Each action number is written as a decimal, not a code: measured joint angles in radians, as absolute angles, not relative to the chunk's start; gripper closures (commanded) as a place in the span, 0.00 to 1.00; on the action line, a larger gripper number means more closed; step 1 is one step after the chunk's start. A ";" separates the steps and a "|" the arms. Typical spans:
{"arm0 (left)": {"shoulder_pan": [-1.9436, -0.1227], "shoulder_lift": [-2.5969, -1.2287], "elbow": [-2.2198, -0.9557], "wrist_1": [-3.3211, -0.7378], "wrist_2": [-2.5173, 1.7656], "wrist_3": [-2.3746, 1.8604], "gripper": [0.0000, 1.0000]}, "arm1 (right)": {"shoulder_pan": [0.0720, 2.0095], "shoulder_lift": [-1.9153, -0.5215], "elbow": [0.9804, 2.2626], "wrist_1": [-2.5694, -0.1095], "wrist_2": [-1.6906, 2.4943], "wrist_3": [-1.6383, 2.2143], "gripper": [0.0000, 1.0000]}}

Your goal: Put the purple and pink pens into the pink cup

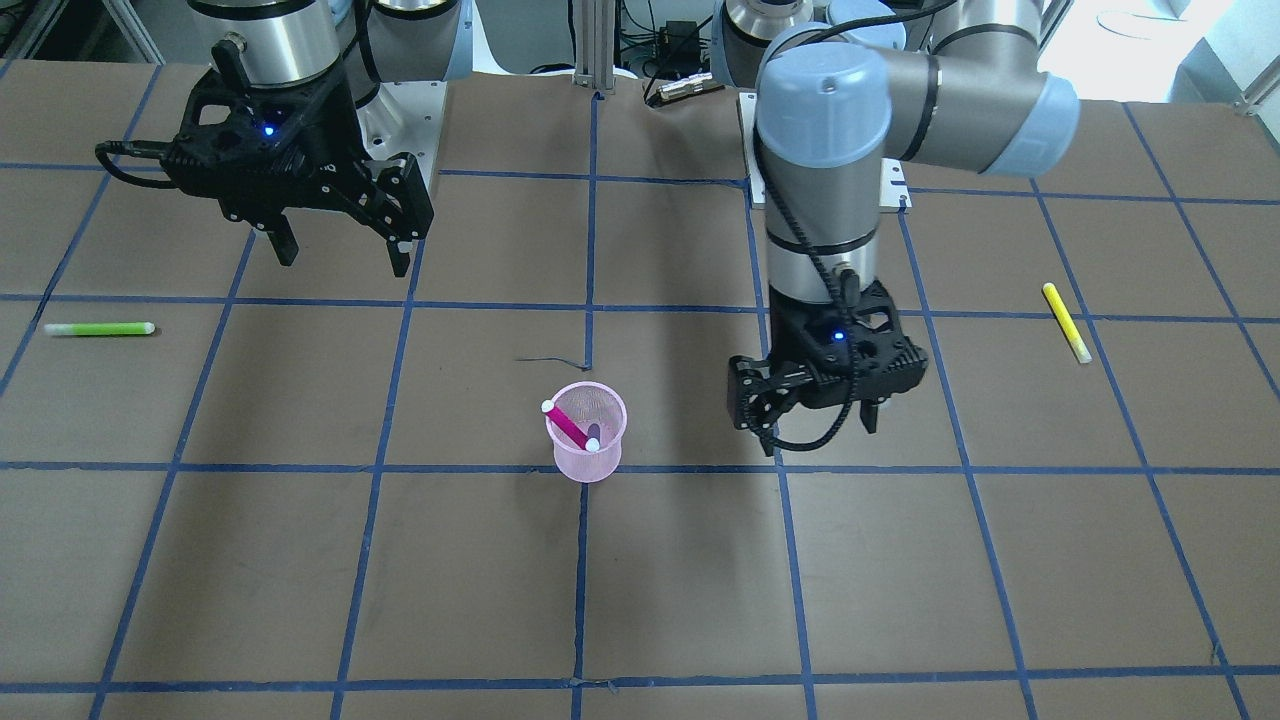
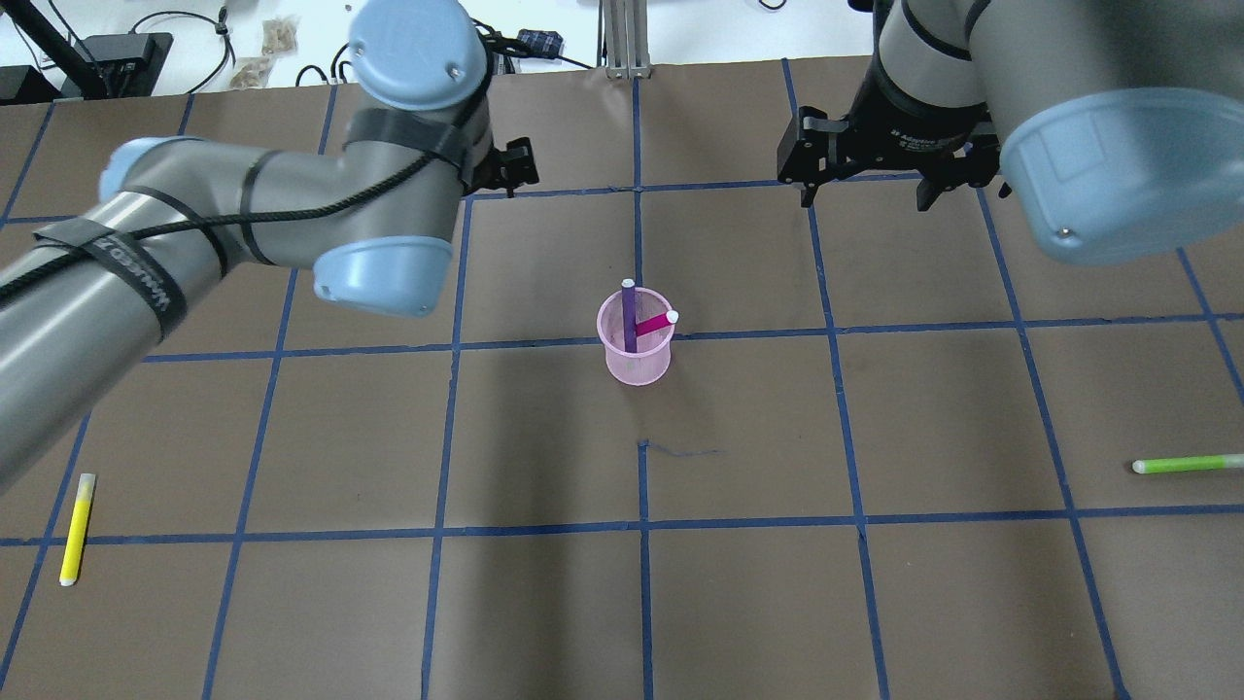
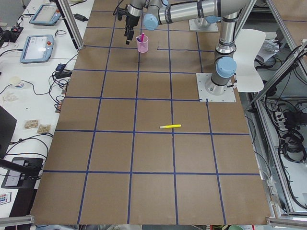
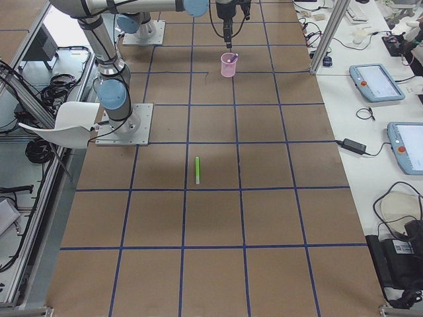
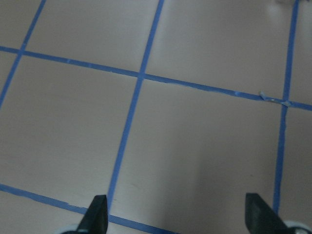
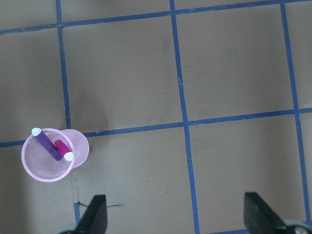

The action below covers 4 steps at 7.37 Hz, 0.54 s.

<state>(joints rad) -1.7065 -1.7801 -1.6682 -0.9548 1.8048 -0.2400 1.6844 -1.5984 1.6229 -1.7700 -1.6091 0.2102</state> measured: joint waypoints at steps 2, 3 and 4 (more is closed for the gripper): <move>-1.603 -1.732 -1.648 -1.076 1.740 -0.122 0.00 | 1.684 -1.598 1.623 -1.770 -1.609 0.210 0.00; -1.561 -1.721 -1.644 -1.151 1.713 -0.097 0.00 | 1.684 -1.598 1.623 -1.770 -1.609 0.209 0.00; -1.536 -1.711 -1.644 -1.218 1.686 -0.086 0.00 | 1.684 -1.598 1.623 -1.769 -1.609 0.209 0.00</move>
